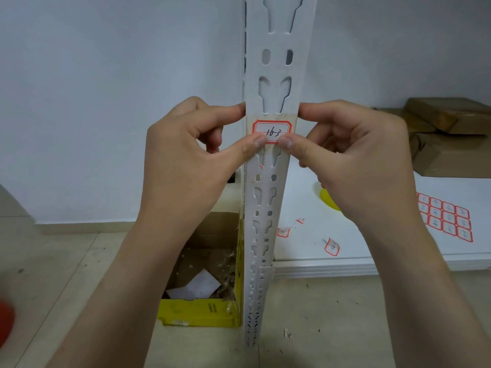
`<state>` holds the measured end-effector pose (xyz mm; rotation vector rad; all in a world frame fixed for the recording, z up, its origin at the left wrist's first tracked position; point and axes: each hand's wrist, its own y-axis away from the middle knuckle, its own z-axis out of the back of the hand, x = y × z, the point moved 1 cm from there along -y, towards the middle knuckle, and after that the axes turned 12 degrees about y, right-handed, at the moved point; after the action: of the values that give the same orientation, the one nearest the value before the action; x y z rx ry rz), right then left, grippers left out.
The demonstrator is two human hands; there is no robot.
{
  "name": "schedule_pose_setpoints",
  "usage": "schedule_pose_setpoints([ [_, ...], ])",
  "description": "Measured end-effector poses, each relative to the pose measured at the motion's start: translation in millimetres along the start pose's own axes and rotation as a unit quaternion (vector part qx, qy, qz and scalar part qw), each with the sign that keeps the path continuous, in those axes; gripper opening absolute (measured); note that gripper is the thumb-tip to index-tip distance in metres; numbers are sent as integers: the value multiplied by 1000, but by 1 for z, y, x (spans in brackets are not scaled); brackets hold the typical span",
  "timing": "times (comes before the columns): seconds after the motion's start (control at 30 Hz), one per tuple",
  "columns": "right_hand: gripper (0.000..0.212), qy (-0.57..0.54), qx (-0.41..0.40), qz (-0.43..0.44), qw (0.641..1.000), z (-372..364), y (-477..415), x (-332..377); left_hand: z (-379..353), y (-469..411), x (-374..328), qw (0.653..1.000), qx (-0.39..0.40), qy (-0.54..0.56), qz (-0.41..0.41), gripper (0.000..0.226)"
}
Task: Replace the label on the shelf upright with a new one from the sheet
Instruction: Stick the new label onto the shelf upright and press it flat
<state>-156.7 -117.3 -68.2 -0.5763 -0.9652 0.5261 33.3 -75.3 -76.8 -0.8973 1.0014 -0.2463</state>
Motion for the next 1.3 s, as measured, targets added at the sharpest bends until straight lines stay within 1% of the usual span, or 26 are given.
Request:
schedule_pose_setpoints([
  [0.33,28,-31,5,-11,999,-4,2,-1,-5,3,-1,1000,-8,-15,-9,48],
  [0.5,21,-53,7,-26,998,-1,1,1,-4,4,1,999,-33,25,8,37],
  [0.83,4,-75,-36,-40,996,-5,2,4,-12,4,-1,993,-73,85,34,14],
  [0.97,2,-82,-54,-41,994,-9,2,6,-11,3,1,992,-69,96,37,15],
  [1.17,6,-65,-39,-30,997,-6,3,4,-8,3,4,995,-54,83,22,19],
  [1.3,13,-58,-47,-24,997,-7,6,3,-6,4,7,997,-27,68,15,27],
])
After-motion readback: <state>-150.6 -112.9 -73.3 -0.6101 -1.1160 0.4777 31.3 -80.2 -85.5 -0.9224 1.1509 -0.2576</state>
